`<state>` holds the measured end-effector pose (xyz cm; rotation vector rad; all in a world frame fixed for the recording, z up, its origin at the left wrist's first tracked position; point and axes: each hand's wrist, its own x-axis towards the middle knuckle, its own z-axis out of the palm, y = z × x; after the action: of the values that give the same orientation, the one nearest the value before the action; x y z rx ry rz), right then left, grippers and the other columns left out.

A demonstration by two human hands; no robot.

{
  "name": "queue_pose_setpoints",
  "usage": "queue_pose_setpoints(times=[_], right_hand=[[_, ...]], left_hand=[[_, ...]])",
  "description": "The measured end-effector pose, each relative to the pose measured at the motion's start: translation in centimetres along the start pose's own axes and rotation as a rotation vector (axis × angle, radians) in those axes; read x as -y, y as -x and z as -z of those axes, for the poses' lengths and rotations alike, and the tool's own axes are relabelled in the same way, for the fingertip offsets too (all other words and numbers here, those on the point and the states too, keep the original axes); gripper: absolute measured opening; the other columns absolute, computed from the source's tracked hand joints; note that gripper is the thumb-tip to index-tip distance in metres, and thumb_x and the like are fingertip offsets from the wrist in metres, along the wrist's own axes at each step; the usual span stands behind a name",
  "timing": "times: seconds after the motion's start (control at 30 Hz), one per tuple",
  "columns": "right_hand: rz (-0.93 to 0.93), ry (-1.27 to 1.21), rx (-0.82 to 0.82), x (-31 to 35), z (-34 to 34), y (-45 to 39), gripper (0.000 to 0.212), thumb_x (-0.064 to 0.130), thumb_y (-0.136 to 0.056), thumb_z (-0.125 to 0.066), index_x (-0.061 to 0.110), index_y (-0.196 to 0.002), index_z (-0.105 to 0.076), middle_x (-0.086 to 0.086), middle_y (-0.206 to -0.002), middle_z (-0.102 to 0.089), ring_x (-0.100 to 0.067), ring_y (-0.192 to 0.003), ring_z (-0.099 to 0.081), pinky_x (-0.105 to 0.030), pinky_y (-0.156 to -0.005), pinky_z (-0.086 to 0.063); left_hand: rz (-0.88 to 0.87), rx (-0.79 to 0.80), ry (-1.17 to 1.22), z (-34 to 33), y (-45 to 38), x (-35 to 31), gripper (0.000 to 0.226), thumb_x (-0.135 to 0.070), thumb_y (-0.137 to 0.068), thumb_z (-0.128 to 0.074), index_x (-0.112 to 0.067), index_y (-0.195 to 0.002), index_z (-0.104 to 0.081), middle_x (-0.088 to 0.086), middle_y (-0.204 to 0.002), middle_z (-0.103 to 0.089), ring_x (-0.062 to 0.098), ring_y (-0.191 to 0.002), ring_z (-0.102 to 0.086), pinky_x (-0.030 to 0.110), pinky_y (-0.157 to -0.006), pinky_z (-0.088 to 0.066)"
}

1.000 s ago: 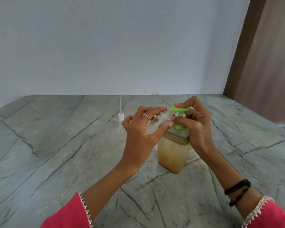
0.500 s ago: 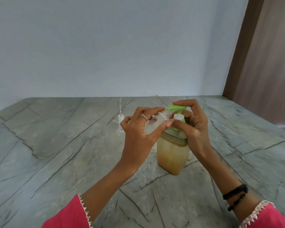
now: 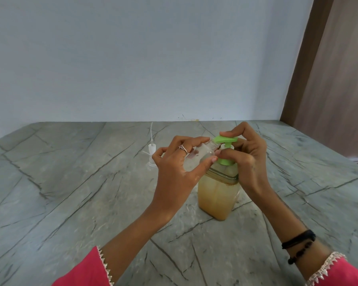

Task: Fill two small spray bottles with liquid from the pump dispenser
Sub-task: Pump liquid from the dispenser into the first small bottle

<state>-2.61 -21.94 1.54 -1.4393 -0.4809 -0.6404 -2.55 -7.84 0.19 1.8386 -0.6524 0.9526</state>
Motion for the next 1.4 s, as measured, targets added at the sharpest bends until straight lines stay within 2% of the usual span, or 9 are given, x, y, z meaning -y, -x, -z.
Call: queue_pose_setpoints(times=[0.13, 0.33, 0.53, 0.77, 0.93, 1.1, 1.23, 1.33, 1.4], right_hand=[[0.015, -0.009, 0.025, -0.23, -0.07, 0.23, 0.027, -0.001, -0.07, -0.062, 0.016, -0.091, -0.058, -0.003, -0.067, -0.069, -0.012, -0.059, -0.065, -0.02, -0.056, -0.05], [0.012, 0.0, 0.017, -0.21, -0.14, 0.27, 0.029, 0.001, -0.07, -0.062, 0.016, -0.094, -0.059, -0.004, -0.069, -0.07, -0.014, -0.062, -0.066, -0.021, -0.058, -0.051], [-0.017, 0.006, -0.015, -0.03, -0.14, -0.07, 0.029, 0.001, -0.065, -0.062, 0.026, -0.08, -0.062, -0.005, -0.063, -0.069, -0.019, -0.056, -0.064, -0.025, -0.054, -0.05], [-0.036, 0.022, -0.038, 0.17, -0.06, -0.24, 0.018, -0.003, -0.06, -0.061, 0.012, -0.067, -0.054, 0.0, -0.055, -0.065, -0.009, -0.052, -0.062, -0.017, -0.049, -0.046], [0.002, 0.04, -0.022, -0.09, -0.13, 0.01, 0.025, -0.001, -0.067, -0.063, 0.019, -0.082, -0.059, -0.004, -0.064, -0.069, -0.015, -0.056, -0.064, -0.021, -0.052, -0.049], [0.011, 0.071, -0.031, -0.11, -0.25, 0.19, 0.027, 0.003, -0.069, -0.063, 0.02, -0.089, -0.06, -0.003, -0.068, -0.07, -0.012, -0.057, -0.065, -0.019, -0.054, -0.049], [0.024, 0.112, -0.071, -0.14, -0.26, 0.49, 0.028, 0.006, -0.07, -0.065, 0.024, -0.09, -0.061, -0.009, -0.071, -0.07, -0.028, -0.063, -0.068, -0.034, -0.057, -0.054], [0.03, 0.145, -0.11, -0.22, -0.27, 0.44, 0.027, 0.006, -0.069, -0.065, 0.026, -0.085, -0.062, -0.012, -0.067, -0.069, -0.042, -0.062, -0.062, -0.049, -0.055, -0.051], [0.02, 0.161, -0.124, -0.21, -0.25, 0.31, 0.023, 0.005, -0.067, -0.064, 0.024, -0.08, -0.061, -0.015, -0.064, -0.067, -0.048, -0.061, -0.058, -0.052, -0.052, -0.048]], left_hand=[[0.012, -0.014, 0.006, 0.1, -0.15, -0.07, 0.035, -0.047, -0.076, -0.063, -0.037, -0.109, -0.055, -0.009, -0.097, -0.06, -0.008, -0.085, -0.056, 0.056, -0.081, -0.046], [0.021, -0.014, -0.001, 0.15, -0.17, -0.09, 0.037, -0.048, -0.075, -0.063, -0.037, -0.109, -0.055, -0.011, -0.097, -0.06, -0.007, -0.086, -0.056, 0.056, -0.082, -0.046], [0.015, -0.012, -0.003, 0.11, -0.18, 0.02, 0.036, -0.047, -0.076, -0.064, -0.036, -0.109, -0.055, -0.01, -0.096, -0.06, -0.003, -0.086, -0.057, 0.055, -0.081, -0.047], [0.004, 0.005, -0.014, -0.03, 0.01, 0.01, 0.035, -0.046, -0.075, -0.064, -0.038, -0.109, -0.056, -0.011, -0.097, -0.06, -0.006, -0.085, -0.057, 0.056, -0.082, -0.045], [0.014, -0.007, 0.002, 0.03, -0.14, 0.11, 0.036, -0.046, -0.076, -0.065, -0.037, -0.109, -0.056, -0.008, -0.098, -0.062, -0.001, -0.085, -0.059, 0.055, -0.081, -0.047], [0.023, -0.021, -0.004, 0.01, -0.32, 0.1, 0.037, -0.048, -0.075, -0.064, -0.037, -0.11, -0.057, -0.009, -0.097, -0.062, -0.003, -0.085, -0.059, 0.055, -0.081, -0.047], [0.032, -0.017, -0.009, -0.04, -0.35, 0.12, 0.04, -0.05, -0.075, -0.063, -0.04, -0.113, -0.057, -0.009, -0.1, -0.063, -0.004, -0.088, -0.061, 0.057, -0.084, -0.045], [0.043, -0.008, -0.011, -0.07, -0.47, 0.12, 0.047, -0.052, -0.074, -0.061, -0.038, -0.118, -0.052, -0.011, -0.102, -0.064, -0.003, -0.089, -0.062, 0.056, -0.086, -0.044], [0.038, -0.004, -0.019, -0.09, -0.51, 0.1, 0.048, -0.053, -0.074, -0.061, -0.038, -0.118, -0.051, -0.012, -0.102, -0.065, -0.004, -0.09, -0.062, 0.056, -0.087, -0.043]])
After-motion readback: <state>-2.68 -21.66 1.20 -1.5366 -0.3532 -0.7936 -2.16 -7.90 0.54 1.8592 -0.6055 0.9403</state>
